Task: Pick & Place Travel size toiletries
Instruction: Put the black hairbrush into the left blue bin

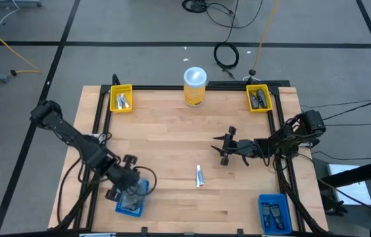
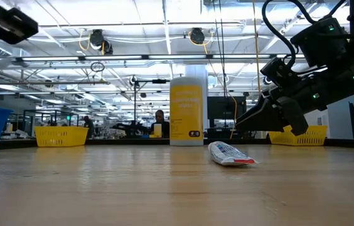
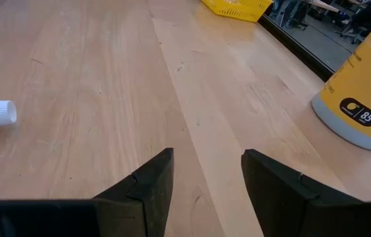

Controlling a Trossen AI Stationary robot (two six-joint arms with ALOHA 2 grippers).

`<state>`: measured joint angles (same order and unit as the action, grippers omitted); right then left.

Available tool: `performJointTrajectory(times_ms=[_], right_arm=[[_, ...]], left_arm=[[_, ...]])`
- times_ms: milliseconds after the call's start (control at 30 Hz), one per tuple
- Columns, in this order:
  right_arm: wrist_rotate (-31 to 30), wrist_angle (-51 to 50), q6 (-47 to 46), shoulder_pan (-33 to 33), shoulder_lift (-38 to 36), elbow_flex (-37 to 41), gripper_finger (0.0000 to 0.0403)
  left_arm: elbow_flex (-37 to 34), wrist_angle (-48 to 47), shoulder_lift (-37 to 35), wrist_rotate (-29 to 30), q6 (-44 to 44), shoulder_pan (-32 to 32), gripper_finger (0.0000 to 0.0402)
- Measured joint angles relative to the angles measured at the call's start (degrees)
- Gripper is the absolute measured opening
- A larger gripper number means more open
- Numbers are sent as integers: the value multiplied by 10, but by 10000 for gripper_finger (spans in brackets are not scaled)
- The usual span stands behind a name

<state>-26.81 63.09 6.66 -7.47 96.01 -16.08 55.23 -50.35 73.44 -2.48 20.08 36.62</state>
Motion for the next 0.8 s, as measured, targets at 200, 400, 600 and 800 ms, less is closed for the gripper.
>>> performJointTrajectory(times_ms=[200,400,600,800], right_arm=[[-1,0,0,0,0,0,171],[-1,0,0,0,0,0,171],[-1,0,0,0,0,0,171],[0,0,0,0,0,0,171]], left_arm=[[-18,9,0,2,-62,7,1],[-33,38,30,8,-98,5,2],[-41,58,70,0,-85,5,13],[-41,60,96,9,-14,0,36]])
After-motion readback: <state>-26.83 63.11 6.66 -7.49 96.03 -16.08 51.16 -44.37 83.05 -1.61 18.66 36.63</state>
